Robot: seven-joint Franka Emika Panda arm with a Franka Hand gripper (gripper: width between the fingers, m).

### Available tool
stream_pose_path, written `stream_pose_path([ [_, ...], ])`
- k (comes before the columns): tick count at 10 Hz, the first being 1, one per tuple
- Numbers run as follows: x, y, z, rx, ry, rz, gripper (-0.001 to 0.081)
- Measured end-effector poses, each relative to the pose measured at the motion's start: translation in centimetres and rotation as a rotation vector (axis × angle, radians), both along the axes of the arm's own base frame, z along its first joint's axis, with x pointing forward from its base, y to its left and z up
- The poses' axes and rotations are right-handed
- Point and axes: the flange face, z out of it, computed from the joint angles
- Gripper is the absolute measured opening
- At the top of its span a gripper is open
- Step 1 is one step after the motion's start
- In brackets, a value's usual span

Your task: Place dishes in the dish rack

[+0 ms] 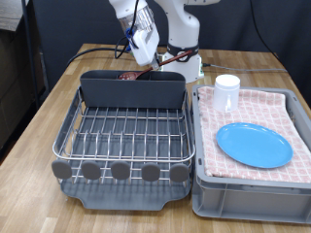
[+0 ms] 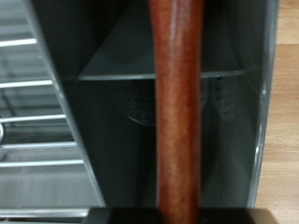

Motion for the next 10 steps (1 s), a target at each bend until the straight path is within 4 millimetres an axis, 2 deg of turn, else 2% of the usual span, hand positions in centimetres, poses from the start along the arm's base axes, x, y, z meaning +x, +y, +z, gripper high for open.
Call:
stream_pose_path([
  [6,0.6,0.0,-0.4,-0.02,-0.021,0.005,0.0068],
  [7,0.8,0.3,-0.2,-0.029,-0.022,0.004,0.0218],
  [8,1.0,0.6,0.0,-0.041,-0.017,0.001,0.0218],
  [10,1.7,1.4,1.0,-0.1,-0.01,-0.012,0.0548],
])
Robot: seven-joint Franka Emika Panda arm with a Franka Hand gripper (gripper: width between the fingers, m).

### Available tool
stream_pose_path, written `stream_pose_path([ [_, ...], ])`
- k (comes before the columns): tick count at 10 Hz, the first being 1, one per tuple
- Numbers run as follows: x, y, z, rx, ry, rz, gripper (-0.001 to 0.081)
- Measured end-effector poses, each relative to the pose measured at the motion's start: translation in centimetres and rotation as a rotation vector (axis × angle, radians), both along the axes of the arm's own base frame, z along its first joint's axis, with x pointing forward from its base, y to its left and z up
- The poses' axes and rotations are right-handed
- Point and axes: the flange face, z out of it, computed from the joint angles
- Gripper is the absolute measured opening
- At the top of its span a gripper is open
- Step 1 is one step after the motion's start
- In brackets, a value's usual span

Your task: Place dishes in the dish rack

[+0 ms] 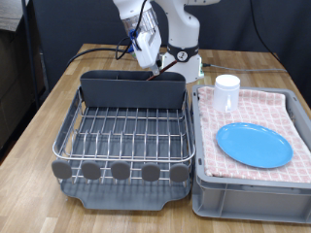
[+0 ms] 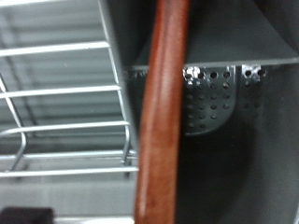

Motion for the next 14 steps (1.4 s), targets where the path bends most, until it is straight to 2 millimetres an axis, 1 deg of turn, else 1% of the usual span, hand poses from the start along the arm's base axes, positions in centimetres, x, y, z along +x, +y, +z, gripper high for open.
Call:
stream_pose_path([
  [1,0.4,0.6,1.0,-0.092,0.015,-0.001,0.0548],
  [2,1.0,1.7,2.4,-0.201,0.018,-0.004,0.0725],
  [3,1.6,3.1,3.9,-0.291,0.007,-0.006,0.0725],
  [4,2.1,4.5,5.2,-0.367,0.002,0.0,0.0783],
  [6,3.1,7.8,7.5,-0.506,-0.003,0.05,0.0798],
  [7,3.5,9.3,8.5,-0.53,-0.005,0.084,0.0798],
  [9,4.3,12.4,10.2,-0.509,-0.028,0.213,0.0802],
  [11,5.0,15.6,12.1,-0.457,-0.073,0.444,0.0802],
  [12,5.5,17.0,13.0,-0.455,-0.096,0.524,0.0802],
  [13,6.0,17.7,13.0,-0.455,-0.094,0.58,0.0802],
  [14,6.0,17.6,13.0,-0.454,-0.092,0.561,0.0802],
])
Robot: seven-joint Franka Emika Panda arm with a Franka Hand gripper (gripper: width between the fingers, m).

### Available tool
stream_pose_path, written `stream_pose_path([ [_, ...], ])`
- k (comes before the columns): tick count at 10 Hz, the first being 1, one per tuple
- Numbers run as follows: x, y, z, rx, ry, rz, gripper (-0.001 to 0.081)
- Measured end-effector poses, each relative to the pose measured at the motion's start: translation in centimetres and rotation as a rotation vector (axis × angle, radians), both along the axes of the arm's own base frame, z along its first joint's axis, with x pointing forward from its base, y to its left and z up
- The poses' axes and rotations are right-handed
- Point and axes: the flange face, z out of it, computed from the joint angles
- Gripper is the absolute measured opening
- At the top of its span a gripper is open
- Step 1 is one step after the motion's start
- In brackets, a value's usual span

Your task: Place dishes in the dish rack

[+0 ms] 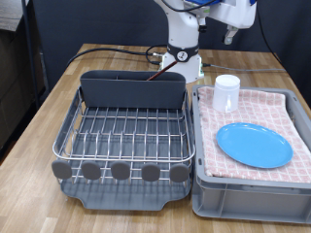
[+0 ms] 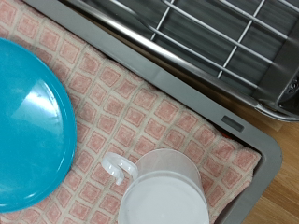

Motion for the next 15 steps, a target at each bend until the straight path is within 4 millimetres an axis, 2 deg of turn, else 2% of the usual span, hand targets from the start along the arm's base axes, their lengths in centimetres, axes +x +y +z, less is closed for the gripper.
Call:
stream_pose_path([
  [2,0.9,0.2,0.3,0.001,-0.049,0.029,0.0802],
  [6,5.7,2.0,1.1,0.008,-0.081,0.126,0.0802],
  [9,9.2,4.0,1.0,0.012,-0.071,0.17,0.0802],
  [12,11.5,5.8,-0.6,0.036,-0.087,0.203,0.0802],
  [15,11.9,5.8,-4.4,0.097,-0.168,0.277,0.0802],
])
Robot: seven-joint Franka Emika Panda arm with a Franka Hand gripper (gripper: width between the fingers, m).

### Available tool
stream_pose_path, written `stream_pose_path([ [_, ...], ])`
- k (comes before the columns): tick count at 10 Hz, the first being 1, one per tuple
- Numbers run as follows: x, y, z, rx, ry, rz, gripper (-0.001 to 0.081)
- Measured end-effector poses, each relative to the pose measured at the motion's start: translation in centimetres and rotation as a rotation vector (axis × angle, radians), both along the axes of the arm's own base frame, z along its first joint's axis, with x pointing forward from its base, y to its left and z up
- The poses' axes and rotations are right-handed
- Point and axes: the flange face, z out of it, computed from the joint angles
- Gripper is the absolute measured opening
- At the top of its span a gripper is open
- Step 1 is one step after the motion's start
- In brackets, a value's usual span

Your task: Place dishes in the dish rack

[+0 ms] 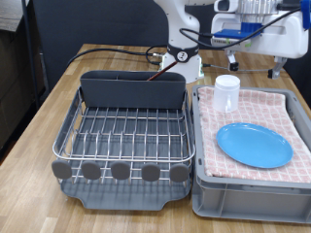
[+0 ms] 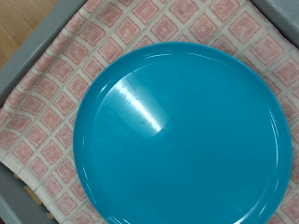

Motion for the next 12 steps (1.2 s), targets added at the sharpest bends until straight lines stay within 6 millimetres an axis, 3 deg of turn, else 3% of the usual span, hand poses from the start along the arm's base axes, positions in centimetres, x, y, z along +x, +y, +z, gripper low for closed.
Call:
stream_pose_path([
  [5,-3.8,-2.1,-5.6,0.068,0.02,0.122,0.0802],
  [8,-4.4,-2.3,-5.8,0.076,0.007,0.137,0.0802],
  [12,-4.3,-2.1,-7.4,0.092,-0.008,0.162,0.0802],
])
